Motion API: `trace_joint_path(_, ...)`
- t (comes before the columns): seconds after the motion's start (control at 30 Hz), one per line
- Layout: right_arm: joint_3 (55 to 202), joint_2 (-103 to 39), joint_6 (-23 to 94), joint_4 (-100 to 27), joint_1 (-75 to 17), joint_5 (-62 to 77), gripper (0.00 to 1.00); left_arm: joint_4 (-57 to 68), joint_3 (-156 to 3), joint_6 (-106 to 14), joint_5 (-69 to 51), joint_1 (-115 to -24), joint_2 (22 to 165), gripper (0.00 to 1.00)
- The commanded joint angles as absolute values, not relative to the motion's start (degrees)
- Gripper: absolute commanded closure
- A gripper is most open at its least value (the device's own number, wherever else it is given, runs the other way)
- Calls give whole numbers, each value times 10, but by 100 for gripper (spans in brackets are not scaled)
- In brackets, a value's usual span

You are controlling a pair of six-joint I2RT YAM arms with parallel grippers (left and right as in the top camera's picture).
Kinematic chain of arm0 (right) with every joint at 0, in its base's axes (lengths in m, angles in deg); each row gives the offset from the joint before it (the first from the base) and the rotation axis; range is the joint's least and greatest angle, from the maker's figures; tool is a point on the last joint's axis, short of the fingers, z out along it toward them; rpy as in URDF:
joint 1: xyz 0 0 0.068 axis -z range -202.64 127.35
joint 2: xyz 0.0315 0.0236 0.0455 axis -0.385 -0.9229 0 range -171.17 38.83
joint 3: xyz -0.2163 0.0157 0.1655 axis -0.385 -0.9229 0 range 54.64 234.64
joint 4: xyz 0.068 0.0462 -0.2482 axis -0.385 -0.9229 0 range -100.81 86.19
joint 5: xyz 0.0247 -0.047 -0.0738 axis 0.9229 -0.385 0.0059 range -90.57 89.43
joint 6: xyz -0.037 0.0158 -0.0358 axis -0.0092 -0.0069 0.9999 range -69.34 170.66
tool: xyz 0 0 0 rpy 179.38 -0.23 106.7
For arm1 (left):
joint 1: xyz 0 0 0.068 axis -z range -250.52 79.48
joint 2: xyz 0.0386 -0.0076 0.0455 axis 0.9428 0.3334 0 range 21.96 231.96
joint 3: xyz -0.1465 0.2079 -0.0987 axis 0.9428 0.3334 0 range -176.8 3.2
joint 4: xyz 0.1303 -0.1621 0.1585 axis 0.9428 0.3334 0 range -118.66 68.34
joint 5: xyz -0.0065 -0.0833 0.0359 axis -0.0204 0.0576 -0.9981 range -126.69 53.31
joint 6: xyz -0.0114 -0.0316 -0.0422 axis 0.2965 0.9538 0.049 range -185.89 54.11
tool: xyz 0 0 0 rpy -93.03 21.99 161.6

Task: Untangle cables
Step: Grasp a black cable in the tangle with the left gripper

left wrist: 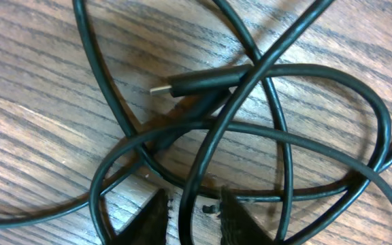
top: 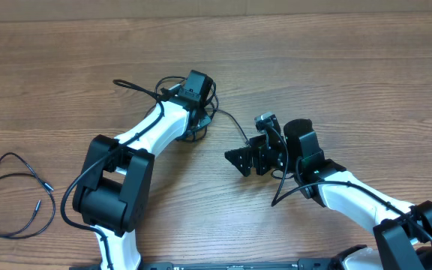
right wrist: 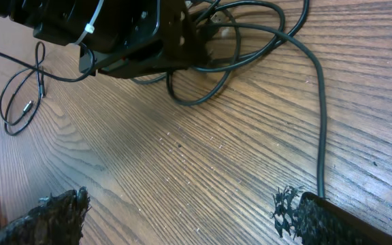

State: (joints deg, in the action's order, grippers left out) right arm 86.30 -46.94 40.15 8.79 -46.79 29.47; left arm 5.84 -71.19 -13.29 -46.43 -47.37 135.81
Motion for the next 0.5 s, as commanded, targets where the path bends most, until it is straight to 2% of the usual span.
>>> trace_joint_path(0.0,869,-471,402,89,-472,295,2,58,-716,-131,-478,-477,1363,88)
trace_joint_path(0.03,869,-471,402,89,-472,295,2,58,-716,-131,-477,-477,1363,94)
trace_joint_path(0.07,869,-471,402,89,-472,295,2,58,-716,-131,-477,-477,1363,96)
trace_joint_path(0.27,869,-471,402,89,-472,295,2,74,-738,-132,-476,-483,1355,96)
trace_joint_path(0.47,869,-471,402,87,-472,295,2,174,-857,-136,-466,-498,1327,96)
